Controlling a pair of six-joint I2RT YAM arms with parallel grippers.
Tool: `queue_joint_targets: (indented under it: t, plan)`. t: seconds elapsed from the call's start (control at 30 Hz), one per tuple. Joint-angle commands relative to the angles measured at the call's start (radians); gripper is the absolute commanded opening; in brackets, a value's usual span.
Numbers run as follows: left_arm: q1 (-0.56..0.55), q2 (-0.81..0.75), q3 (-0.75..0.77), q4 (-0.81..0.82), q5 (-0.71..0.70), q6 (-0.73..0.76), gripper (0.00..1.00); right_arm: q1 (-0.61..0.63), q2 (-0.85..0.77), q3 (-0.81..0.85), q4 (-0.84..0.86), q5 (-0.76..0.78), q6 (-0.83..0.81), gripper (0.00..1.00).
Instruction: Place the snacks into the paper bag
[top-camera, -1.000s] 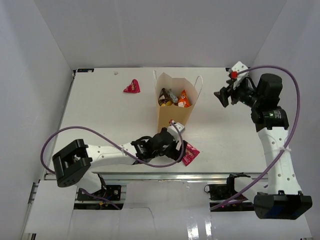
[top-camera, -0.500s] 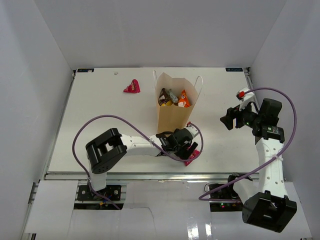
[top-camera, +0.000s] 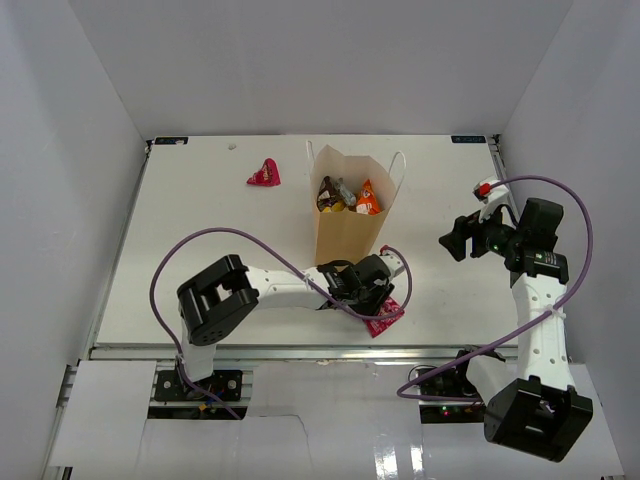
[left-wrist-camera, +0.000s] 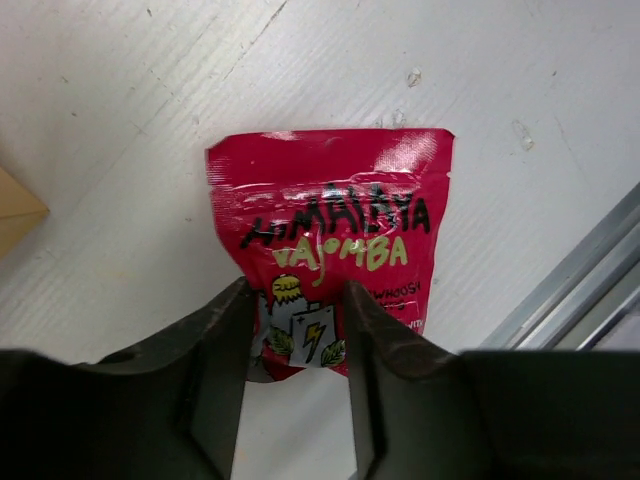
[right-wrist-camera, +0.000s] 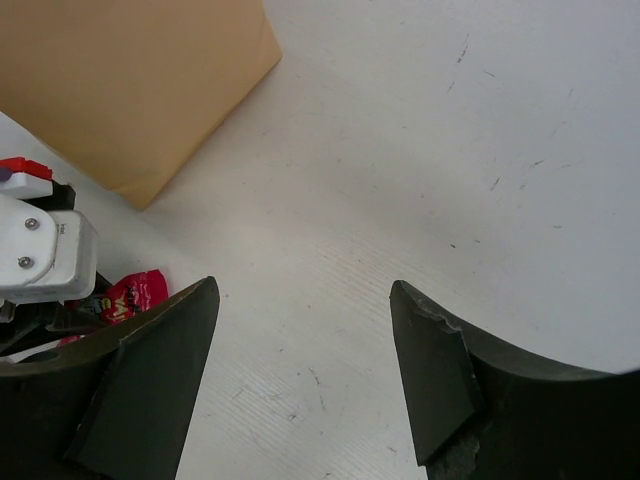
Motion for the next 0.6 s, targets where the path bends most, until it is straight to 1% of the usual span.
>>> queue_joint_targets:
  t: [0.0, 0.03, 0.13, 0.23, 0.27, 0.4, 0.57]
  plan:
    - [-0.005, -0.027, -0.023, -0.050, 0.037, -0.009, 0.44, -0.004, -0.004, -0.014, 0.030, -0.027, 0.005, 0.75]
    - [-0.005, -0.035, -0.031, -0.049, 0.034, -0.007, 0.37, -0.004, -0.004, -0.016, 0.028, -0.027, 0.003, 0.75]
    - [-0.005, -0.081, -0.049, -0.049, 0.018, -0.001, 0.26, -0.006, -0.010, -0.017, 0.028, -0.027, 0.000, 0.75]
    - [-0.005, -0.151, -0.064, -0.047, 0.012, 0.020, 0.20, -0.006, -0.014, -0.021, 0.028, -0.025, -0.003, 0.75]
    - [-0.005, -0.174, -0.075, -0.046, 0.014, 0.029, 0.16, -0.007, -0.015, -0.022, 0.028, -0.025, -0.004, 0.75]
    - [-0.005, -0.321, -0.101, -0.038, 0.029, 0.066, 0.11, -0.009, -0.015, -0.022, 0.030, -0.024, -0.006, 0.75]
    - [-0.003, -0.463, -0.069, -0.044, 0.040, 0.100, 0.10, -0.012, -0.014, -0.024, 0.030, -0.022, -0.011, 0.75]
